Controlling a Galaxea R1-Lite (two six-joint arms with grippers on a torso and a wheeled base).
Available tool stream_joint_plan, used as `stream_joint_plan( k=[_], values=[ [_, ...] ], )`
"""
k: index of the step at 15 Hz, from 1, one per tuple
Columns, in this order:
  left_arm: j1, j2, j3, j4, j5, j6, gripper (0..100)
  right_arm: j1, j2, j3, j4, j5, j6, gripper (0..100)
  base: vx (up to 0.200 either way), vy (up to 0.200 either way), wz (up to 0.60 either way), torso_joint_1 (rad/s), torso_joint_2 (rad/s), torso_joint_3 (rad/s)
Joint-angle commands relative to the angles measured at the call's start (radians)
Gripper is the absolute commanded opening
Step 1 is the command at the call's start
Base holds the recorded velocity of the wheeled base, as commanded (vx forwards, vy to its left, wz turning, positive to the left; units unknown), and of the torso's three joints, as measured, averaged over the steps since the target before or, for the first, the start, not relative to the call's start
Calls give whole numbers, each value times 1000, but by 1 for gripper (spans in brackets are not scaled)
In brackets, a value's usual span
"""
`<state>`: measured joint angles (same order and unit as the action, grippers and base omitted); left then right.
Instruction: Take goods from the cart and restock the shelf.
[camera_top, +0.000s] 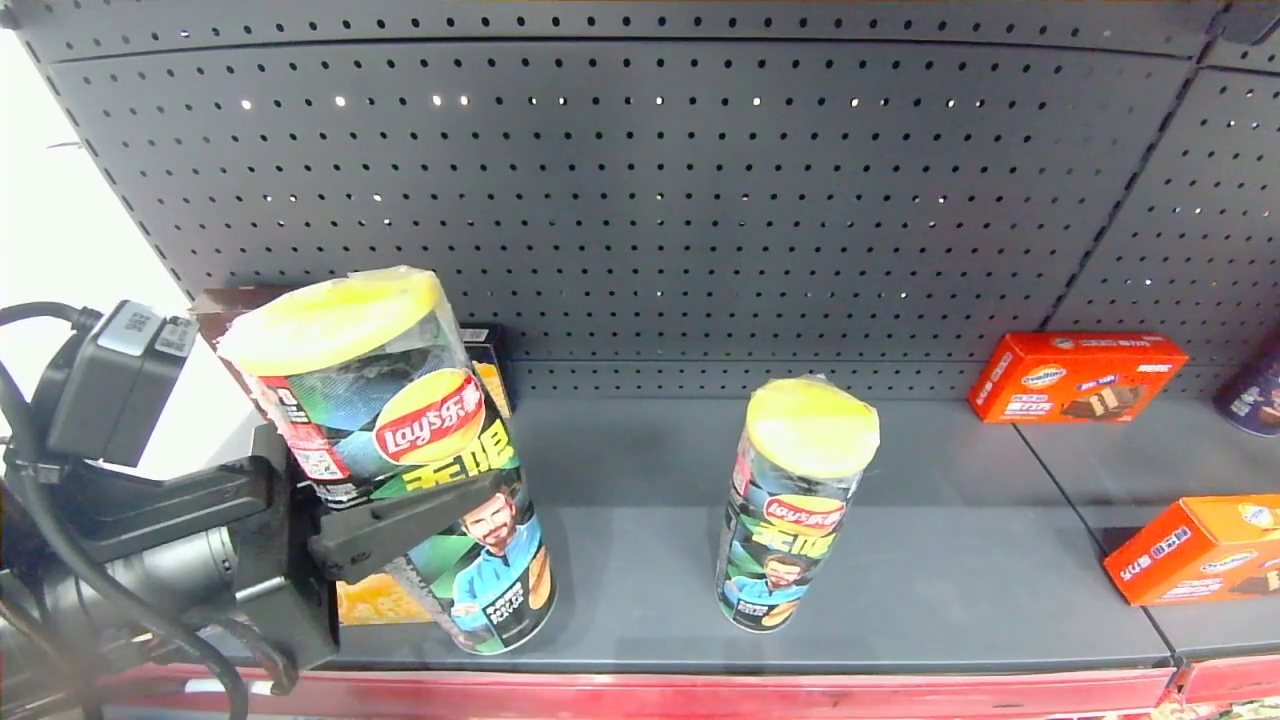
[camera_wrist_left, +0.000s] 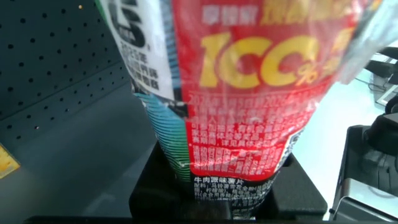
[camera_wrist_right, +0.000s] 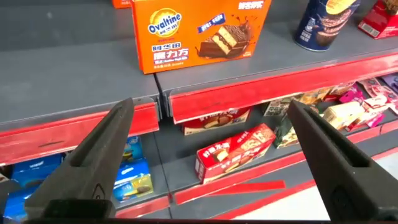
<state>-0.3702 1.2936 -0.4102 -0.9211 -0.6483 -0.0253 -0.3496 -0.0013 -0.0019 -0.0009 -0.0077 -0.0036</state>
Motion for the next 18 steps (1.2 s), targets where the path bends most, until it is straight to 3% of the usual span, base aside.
stream_joint_plan(
  k=[1,6,8,9,12,15,17,18],
  values=[
    [-52,-31,1,13,-1,-1,0,1,1,2,-1,0,1,100,0,0,0,0,0,0],
    [-64,18,-67,39,1,4,0,1,1,2,-1,0,1,100,0,0,0,0,0,0],
    [-62,58,-70,37,13,58,0,1,1,2,-1,0,1,100,0,0,0,0,0,0],
    [-64,67,-71,36,35,65,0,1,1,2,-1,0,1,100,0,0,0,0,0,0],
    [-70,130,-127,22,41,65,0,1,1,2,-1,0,1,100,0,0,0,0,0,0],
    [-95,193,-228,27,-1,47,0,1,1,2,-2,0,1,100,0,0,0,0,0,0],
    [-84,199,-263,54,6,39,0,1,1,2,-1,0,1,100,0,0,0,0,0,0],
    [-84,194,-275,116,6,35,0,1,1,2,-1,0,1,100,0,0,0,0,0,0]
  ],
)
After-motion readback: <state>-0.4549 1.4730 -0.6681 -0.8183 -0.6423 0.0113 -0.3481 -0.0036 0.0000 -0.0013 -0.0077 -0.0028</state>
